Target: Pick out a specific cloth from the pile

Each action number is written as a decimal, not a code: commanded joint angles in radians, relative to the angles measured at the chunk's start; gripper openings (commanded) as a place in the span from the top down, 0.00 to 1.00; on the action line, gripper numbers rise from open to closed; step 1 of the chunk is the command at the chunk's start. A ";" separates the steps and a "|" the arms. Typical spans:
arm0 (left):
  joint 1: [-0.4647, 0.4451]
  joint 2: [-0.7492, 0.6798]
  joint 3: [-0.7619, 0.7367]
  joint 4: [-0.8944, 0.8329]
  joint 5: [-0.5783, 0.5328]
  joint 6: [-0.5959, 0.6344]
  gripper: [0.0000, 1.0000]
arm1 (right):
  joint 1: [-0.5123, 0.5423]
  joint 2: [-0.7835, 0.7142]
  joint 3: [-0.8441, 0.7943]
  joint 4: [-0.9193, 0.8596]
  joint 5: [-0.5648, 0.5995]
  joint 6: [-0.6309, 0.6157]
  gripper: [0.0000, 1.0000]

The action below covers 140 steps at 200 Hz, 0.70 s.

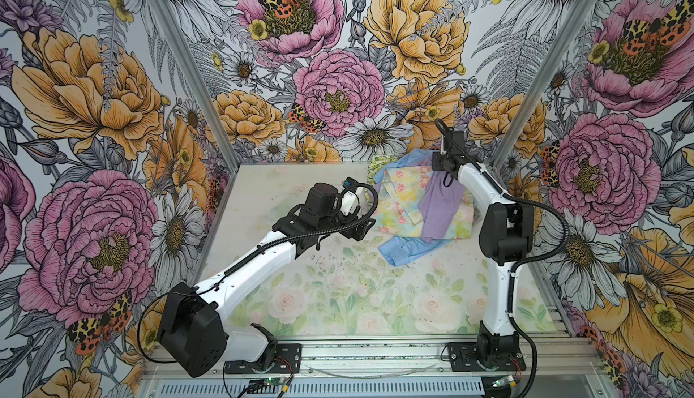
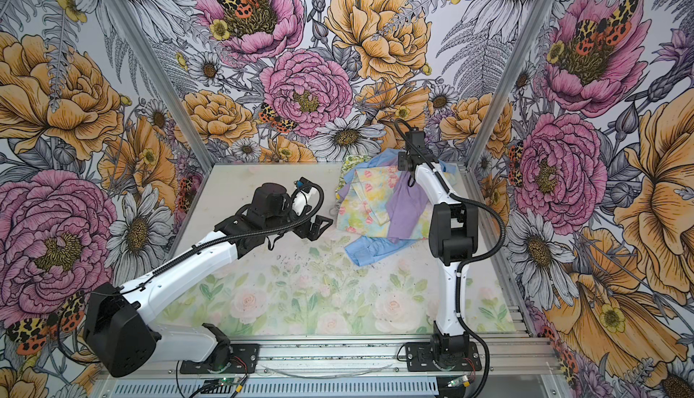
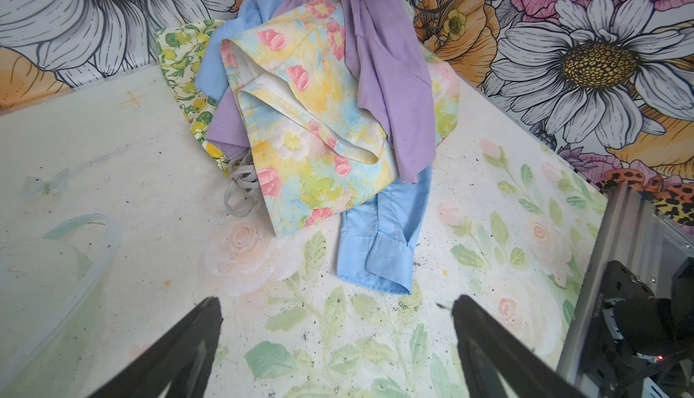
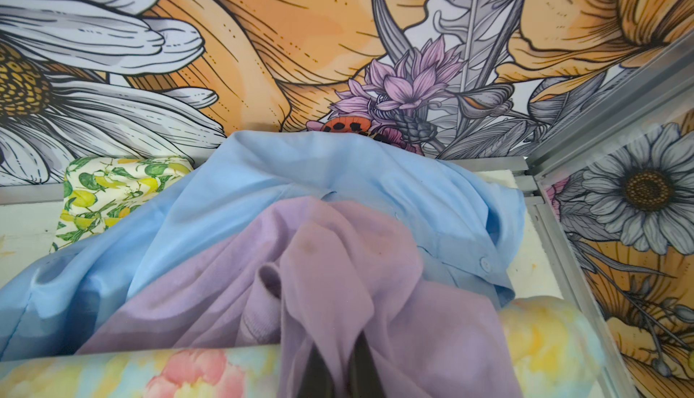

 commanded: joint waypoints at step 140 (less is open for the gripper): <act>0.023 0.038 -0.007 0.039 -0.025 -0.032 0.04 | 0.010 -0.285 0.412 0.065 -0.023 0.049 1.00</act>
